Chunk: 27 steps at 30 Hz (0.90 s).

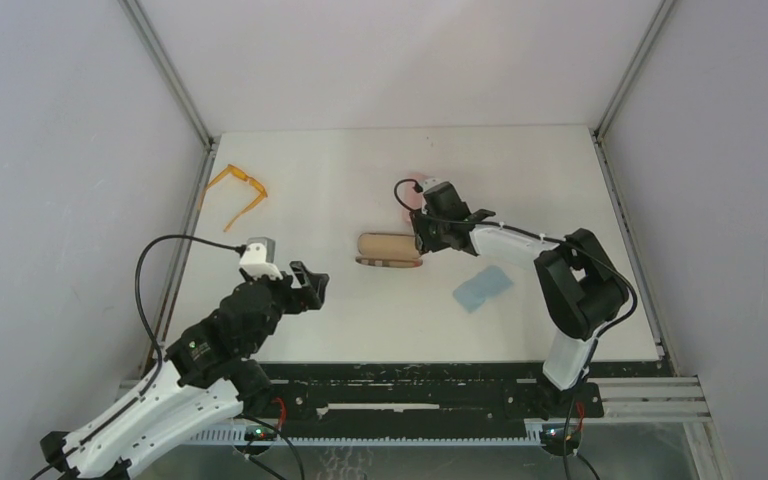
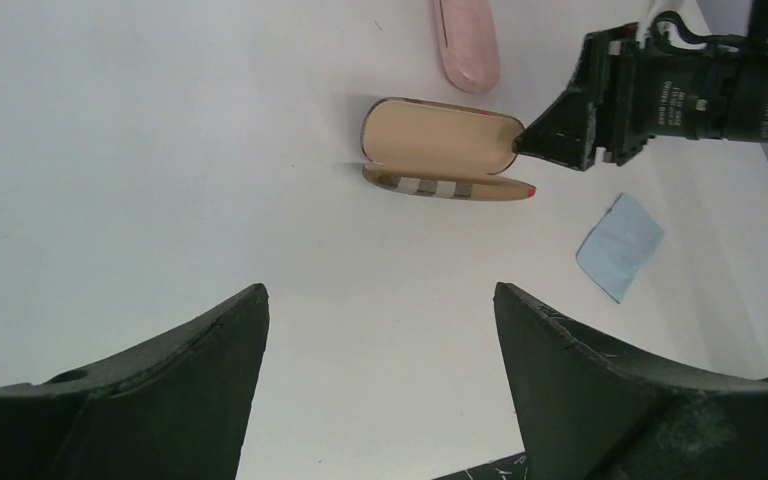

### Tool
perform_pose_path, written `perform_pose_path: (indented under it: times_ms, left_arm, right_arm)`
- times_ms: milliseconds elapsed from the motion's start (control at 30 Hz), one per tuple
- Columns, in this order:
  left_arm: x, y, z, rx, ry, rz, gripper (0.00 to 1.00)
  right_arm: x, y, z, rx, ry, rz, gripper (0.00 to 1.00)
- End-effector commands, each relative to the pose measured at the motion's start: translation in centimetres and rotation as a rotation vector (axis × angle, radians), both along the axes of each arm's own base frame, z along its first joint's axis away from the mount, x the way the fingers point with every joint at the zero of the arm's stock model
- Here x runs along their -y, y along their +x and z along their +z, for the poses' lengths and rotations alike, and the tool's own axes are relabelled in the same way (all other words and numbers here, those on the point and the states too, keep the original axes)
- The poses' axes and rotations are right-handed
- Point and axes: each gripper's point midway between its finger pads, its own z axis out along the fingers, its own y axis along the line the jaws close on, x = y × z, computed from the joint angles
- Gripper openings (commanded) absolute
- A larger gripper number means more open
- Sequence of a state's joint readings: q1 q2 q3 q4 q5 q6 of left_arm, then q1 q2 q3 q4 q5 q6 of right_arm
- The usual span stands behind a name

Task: Organize the sunglasses
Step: Adjust the sunglasses case at the center of the board, then adjust the glasses cleaning cloth at the center of the board.

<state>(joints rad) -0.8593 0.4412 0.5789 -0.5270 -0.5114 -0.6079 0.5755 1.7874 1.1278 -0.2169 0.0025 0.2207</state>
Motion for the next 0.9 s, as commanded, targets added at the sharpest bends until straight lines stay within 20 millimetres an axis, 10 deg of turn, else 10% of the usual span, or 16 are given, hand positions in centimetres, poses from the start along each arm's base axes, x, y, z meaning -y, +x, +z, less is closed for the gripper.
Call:
perform_pose_path:
  times_ms: [0, 433, 867]
  left_arm:
    - [-0.3, 1.0, 2.7, 0.052, -0.016, 0.022, 0.88]
    - [-3.4, 9.0, 2.7, -0.019, 0.069, 0.248, 0.94]
    - [-3.5, 8.8, 2.2, -0.011, 0.041, 0.263, 0.95]
  right_arm:
    - [0.5, 0.8, 6.0, 0.124, 0.062, -0.044, 0.48]
    - [3.2, -10.4, 27.0, 0.261, 0.714, -0.168, 0.79]
    - [4.1, -17.9, 36.4, 0.217, 1.006, -0.135, 1.0]
